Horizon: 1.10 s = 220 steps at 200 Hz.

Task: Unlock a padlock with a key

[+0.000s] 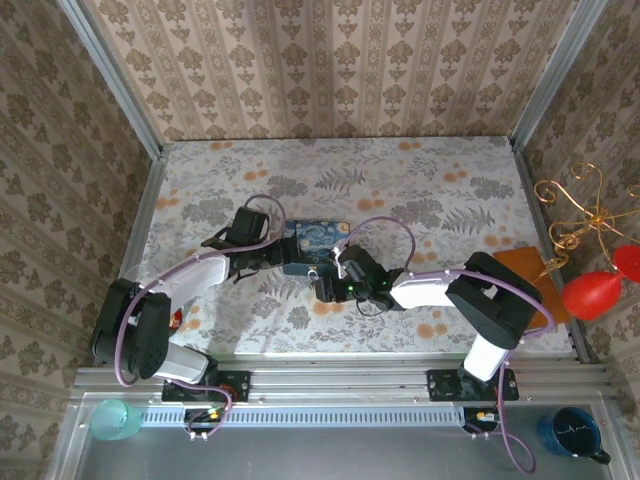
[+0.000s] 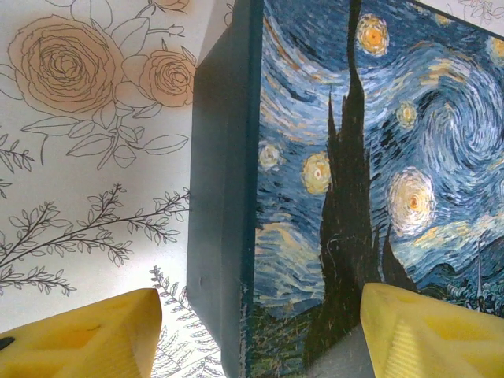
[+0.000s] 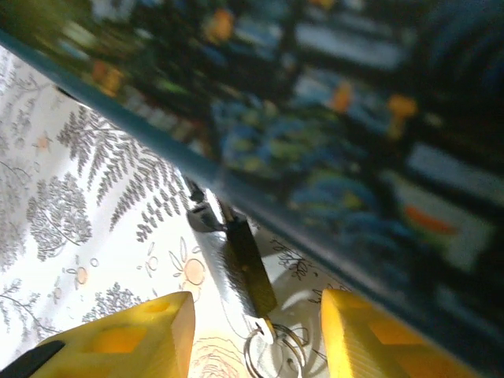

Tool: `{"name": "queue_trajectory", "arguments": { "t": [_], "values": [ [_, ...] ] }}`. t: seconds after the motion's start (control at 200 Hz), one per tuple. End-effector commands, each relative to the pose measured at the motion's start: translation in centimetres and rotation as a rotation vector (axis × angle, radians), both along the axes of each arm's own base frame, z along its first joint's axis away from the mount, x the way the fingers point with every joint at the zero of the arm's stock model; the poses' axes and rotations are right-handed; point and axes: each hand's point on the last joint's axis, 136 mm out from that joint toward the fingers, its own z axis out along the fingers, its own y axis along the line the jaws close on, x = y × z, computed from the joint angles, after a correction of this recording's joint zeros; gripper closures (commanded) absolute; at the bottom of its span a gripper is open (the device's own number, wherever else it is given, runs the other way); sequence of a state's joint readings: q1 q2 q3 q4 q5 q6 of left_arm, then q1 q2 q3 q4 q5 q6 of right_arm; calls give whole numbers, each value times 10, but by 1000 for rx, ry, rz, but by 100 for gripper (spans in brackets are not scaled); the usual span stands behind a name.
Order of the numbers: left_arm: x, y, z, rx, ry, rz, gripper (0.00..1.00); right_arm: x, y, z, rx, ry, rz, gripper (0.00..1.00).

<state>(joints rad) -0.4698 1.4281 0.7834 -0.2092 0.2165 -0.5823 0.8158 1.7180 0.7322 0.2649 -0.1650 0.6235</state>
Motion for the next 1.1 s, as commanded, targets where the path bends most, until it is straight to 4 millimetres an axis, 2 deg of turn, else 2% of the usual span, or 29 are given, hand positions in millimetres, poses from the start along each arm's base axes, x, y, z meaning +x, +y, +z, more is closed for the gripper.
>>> {"name": "queue_trajectory", "arguments": {
  "t": [0.0,0.14,0.295,0.42,0.64,0.84,1.095],
  "values": [
    [-5,16,-20,76,40,36,33,2,1,-3,-41,15,17,54],
    [-9,17,-27,65,53,49,33,3,2,-8,-54,17,27,54],
    [-12,18,-31,64,65,53,36,4,12,-14,-20,44,32,57],
    [-14,20,-32,70,68,55,36,4,14,-16,-14,53,29,64],
    [-16,20,-36,73,75,65,36,3,14,-19,-26,63,43,72],
    [-19,23,-41,84,82,79,37,5,12,-16,-29,47,28,92],
    [-28,30,-48,125,82,114,38,7,0,-7,-14,8,-29,97]
  ]
}}
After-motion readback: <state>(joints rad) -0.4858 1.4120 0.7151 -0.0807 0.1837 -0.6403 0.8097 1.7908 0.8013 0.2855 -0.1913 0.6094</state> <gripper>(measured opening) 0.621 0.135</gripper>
